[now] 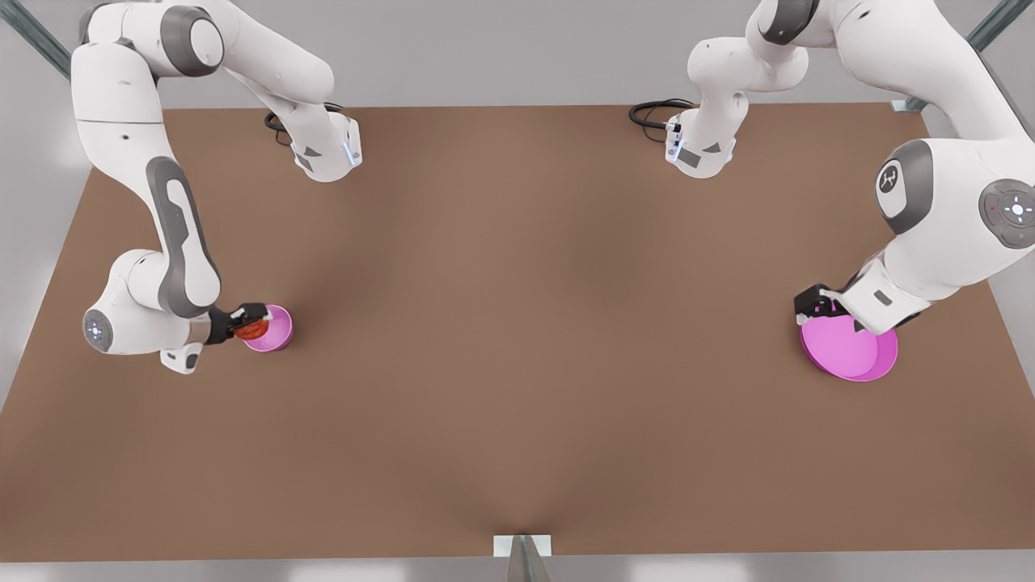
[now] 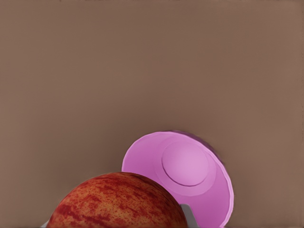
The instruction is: Use the left arm to pick up the apple from the plate, transfer it to the gripper of the right arm, and then use the right arm to place it into the bowl
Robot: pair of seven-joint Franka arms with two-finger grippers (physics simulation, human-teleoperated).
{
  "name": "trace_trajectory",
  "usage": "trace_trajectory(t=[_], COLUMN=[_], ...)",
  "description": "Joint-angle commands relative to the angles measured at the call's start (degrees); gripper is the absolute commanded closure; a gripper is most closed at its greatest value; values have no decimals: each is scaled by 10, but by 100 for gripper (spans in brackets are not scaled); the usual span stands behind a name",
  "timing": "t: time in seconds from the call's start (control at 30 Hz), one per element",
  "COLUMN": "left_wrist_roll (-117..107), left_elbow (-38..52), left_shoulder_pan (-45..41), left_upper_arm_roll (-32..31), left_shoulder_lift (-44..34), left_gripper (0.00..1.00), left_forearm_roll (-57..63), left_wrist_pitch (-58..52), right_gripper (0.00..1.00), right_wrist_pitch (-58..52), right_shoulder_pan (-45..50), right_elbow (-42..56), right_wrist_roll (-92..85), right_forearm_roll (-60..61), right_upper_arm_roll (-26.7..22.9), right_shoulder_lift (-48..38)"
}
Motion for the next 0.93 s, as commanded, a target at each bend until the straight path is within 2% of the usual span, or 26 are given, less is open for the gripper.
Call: trace_trajectory(t=[0.0,0.03,0.07,0.3,0.33,0.4,0.43,0.47,0.53,0.57,0.6,0.63,0.67,0.9], left_wrist_roll=[-194,-194,-194,-194,-194,-194,-193,-192,-190,-189,-183,-163,-153,-92], left_elbow=[0,0,0,0,0,0,0,0,0,0,0,0,0,-1], left_shoulder_pan=[0,0,-1,-4,-5,-5,-5,-5,-8,-8,-8,-8,-8,-10], left_upper_arm_roll=[0,-1,0,0,0,-1,-1,-1,-1,-1,-1,-1,-1,-5], left_shoulder_lift=[-1,-1,-1,0,0,0,0,0,1,1,2,1,1,23], left_gripper=[0,0,0,0,0,0,0,0,0,0,0,0,0,0], left_forearm_roll=[0,0,0,0,0,0,0,0,0,0,-1,-2,-2,-4], left_wrist_pitch=[0,0,0,2,2,3,3,3,4,4,4,2,1,-3], right_gripper=[25,16,0,0,0,0,0,0,0,0,0,0,0,0], right_wrist_pitch=[25,25,24,15,2,-92,-106,-109,-142,-171,-171,-186,-192,-191], right_shoulder_pan=[0,0,0,0,-1,23,62,95,118,116,136,194,240,247], right_elbow=[0,0,-1,23,58,219,300,339,343,329,271,267,263,281], right_wrist_roll=[-12,-11,-11,-4,-1,43,91,166,296,371,392,386,384,396], right_forearm_roll=[-11,-11,-11,-11,-11,-65,-123,-148,-154,-151,-152,-137,-102,-95], right_upper_arm_roll=[0,0,0,-2,-3,4,4,3,24,55,38,-53,-118,-118], right_shoulder_lift=[0,0,0,-1,-2,-2,-3,-11,-69,-92,-162,-171,-177,-152])
